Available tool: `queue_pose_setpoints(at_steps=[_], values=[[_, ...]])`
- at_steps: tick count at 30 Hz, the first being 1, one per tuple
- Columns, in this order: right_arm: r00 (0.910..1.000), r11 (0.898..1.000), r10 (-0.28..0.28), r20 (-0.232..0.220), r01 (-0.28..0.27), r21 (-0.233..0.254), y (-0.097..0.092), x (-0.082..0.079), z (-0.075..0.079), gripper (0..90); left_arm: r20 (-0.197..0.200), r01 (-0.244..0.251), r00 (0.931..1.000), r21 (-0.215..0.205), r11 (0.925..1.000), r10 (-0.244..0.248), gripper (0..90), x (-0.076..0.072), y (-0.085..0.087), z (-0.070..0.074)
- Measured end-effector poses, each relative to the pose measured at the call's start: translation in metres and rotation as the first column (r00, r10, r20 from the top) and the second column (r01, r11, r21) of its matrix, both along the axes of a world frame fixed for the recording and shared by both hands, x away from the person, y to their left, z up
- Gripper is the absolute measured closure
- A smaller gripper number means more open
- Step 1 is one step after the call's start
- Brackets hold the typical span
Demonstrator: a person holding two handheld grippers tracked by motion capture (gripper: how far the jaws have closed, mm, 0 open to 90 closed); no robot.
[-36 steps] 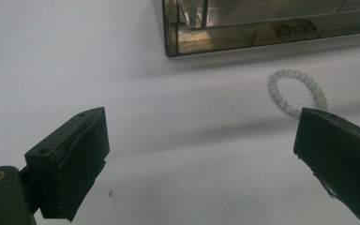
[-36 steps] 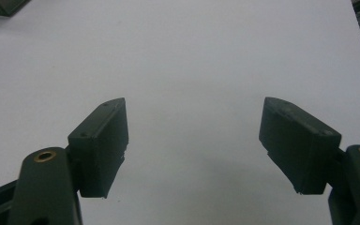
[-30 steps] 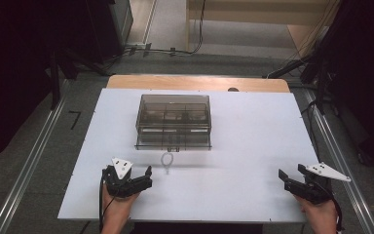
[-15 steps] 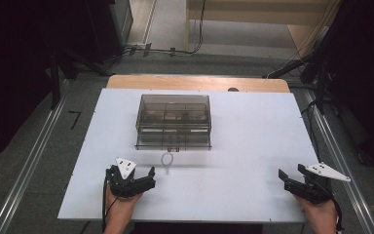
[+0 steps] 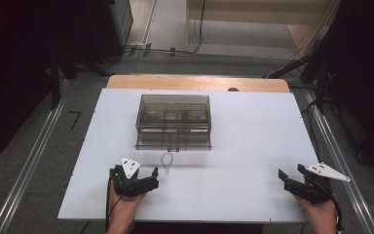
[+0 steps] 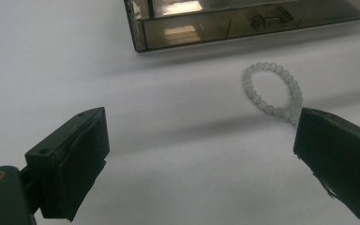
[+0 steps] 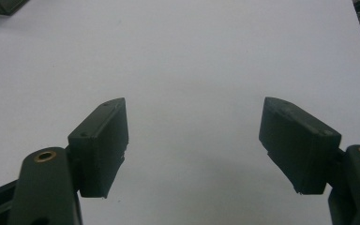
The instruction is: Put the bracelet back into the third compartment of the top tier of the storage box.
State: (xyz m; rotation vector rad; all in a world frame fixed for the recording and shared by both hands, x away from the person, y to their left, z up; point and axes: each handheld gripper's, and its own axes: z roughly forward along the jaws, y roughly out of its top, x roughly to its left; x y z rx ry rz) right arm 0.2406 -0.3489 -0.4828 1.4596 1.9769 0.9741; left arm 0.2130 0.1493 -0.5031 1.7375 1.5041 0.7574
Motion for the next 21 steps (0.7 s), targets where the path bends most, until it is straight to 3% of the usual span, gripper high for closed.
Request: queue_pose_setpoints(at_steps=[21], values=[[1.0000, 1.000, 0.000, -0.002, 0.000, 0.000, 0.0001, 0.0001, -0.0001, 22.6, -0.014, 0.014, 0.9998, -0.004, 0.9999, -0.014, 4.6, 0.0030, -0.0065, -0.0021]])
